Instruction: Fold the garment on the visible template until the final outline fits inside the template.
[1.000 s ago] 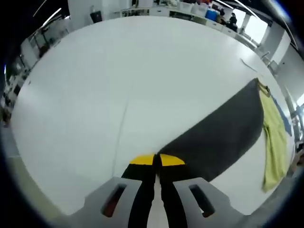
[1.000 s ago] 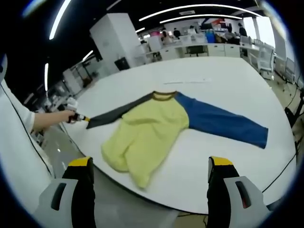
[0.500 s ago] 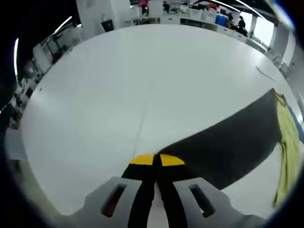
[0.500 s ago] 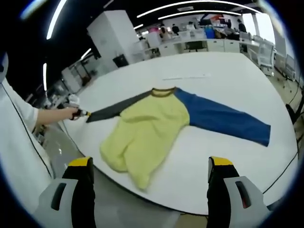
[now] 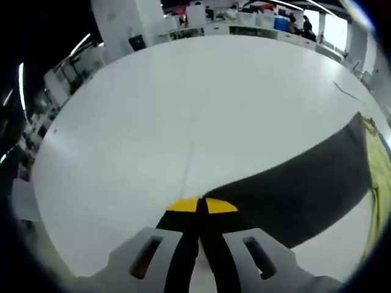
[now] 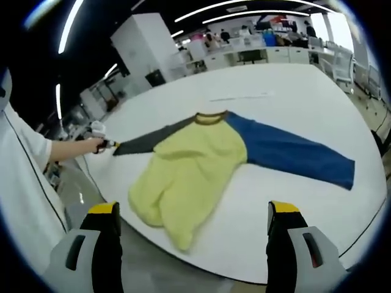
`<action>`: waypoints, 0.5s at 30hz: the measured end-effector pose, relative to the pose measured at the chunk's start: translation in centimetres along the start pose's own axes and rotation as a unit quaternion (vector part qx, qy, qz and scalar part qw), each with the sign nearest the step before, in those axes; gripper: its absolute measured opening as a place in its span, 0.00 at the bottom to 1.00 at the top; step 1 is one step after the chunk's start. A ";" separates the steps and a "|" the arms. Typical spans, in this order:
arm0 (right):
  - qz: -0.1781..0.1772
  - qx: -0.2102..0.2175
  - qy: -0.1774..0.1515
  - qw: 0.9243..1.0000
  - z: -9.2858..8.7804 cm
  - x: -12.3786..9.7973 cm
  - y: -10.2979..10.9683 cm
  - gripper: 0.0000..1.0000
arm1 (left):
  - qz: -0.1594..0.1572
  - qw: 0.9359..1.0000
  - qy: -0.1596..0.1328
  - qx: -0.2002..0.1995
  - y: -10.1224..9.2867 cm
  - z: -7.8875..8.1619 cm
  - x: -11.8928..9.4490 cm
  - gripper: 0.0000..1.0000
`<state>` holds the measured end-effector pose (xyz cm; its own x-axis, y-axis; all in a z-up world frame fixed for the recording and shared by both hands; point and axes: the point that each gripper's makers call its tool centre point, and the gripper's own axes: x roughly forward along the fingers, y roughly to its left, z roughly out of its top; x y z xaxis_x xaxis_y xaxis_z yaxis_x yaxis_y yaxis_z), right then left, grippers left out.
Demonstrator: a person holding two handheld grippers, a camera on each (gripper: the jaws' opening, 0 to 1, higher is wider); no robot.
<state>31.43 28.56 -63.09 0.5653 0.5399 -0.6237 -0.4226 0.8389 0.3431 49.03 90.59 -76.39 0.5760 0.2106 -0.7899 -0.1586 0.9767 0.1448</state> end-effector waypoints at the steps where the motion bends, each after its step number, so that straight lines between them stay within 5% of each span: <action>1: 0.001 0.001 0.000 1.000 0.0 0.1 0.0 1.00 | 0.003 1.000 -0.002 0.000 0.0 0.1 0.0 0.00; 15: 0.002 0.010 -0.004 1.000 -0.1 0.4 -0.2 1.00 | 0.007 1.000 -0.004 0.008 0.2 0.7 0.2 0.00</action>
<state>31.66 28.60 -63.52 0.5698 0.5436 -0.6163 -0.4107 0.8379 0.3594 49.71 90.83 -76.14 0.5797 0.2239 -0.7835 -0.1531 0.9743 0.1651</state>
